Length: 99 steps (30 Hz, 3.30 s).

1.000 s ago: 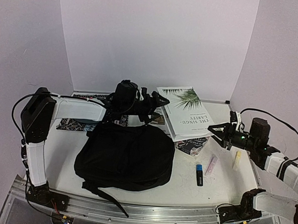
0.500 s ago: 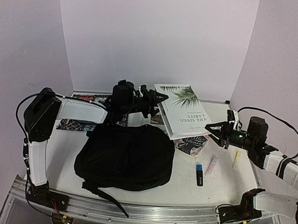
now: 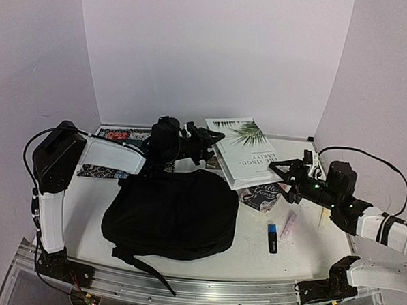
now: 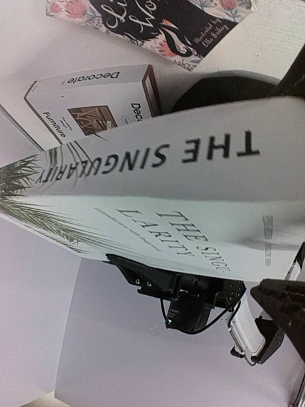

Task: Pack the student bag
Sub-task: Pass from the right arm to the left, then pass from the left arm to the right, then pick up the largest pocket of the bag from the student bag.

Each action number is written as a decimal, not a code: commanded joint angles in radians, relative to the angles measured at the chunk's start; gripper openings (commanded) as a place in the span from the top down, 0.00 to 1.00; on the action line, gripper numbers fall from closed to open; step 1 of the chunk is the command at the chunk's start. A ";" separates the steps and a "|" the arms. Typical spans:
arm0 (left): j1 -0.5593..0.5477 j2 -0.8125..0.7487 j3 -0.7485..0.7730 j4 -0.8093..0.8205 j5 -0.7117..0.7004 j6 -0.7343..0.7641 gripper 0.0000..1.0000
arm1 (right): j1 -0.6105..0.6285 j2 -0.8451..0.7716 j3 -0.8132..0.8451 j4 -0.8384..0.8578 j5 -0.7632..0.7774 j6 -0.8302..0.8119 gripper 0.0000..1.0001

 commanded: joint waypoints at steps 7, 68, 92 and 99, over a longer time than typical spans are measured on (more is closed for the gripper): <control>-0.030 -0.082 -0.055 0.147 -0.151 -0.040 0.70 | 0.173 0.059 0.034 0.201 0.254 0.088 0.07; -0.544 -0.134 0.230 -1.179 -0.665 0.897 0.17 | 0.064 -0.120 0.072 -0.088 0.411 -0.075 0.51; -0.585 -0.093 0.302 -1.405 -0.852 0.879 0.79 | 0.064 -0.217 0.038 -0.172 0.381 -0.065 0.52; -0.583 -0.094 0.342 -1.397 -0.781 0.890 0.72 | 0.064 -0.217 0.076 -0.233 0.339 -0.097 0.52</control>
